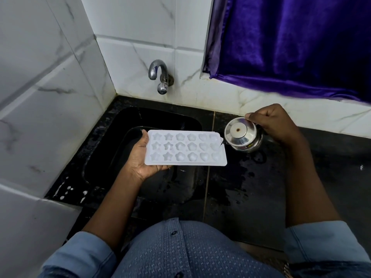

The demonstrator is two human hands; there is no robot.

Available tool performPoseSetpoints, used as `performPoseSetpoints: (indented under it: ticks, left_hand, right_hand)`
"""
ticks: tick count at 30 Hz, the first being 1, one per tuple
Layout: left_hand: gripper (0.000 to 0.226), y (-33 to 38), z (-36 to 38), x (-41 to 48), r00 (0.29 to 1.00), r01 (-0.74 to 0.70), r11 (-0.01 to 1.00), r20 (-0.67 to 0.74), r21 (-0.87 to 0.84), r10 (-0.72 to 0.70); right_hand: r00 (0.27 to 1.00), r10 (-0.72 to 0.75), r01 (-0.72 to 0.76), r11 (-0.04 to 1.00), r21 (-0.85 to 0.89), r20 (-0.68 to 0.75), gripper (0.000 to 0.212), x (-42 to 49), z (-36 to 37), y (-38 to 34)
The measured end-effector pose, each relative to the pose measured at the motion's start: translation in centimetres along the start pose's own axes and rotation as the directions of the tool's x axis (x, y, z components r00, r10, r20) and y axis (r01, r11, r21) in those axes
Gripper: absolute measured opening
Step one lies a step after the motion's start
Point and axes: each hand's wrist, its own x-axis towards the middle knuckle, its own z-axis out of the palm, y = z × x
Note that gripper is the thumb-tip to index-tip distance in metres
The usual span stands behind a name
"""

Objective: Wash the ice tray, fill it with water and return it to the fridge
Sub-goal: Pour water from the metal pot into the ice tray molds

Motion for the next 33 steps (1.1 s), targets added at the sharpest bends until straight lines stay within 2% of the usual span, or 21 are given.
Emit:
performPoseSetpoints:
  ticks: [13,33]
  left_hand:
    - [0.083,0.3,-0.1,-0.1,0.998,-0.059,0.998,-0.019,0.038,0.06]
    - [0.086,0.1,-0.5,0.2,0.998,-0.05,0.998,-0.026,0.033,0.05]
  right_hand:
    - [1.0,0.005,-0.006,1.0,0.004,0.013,0.051,0.0,0.0,-0.2]
    - [0.999,-0.02,0.02,1.0,0.007,0.033,0.057,0.1,-0.1,-1.5]
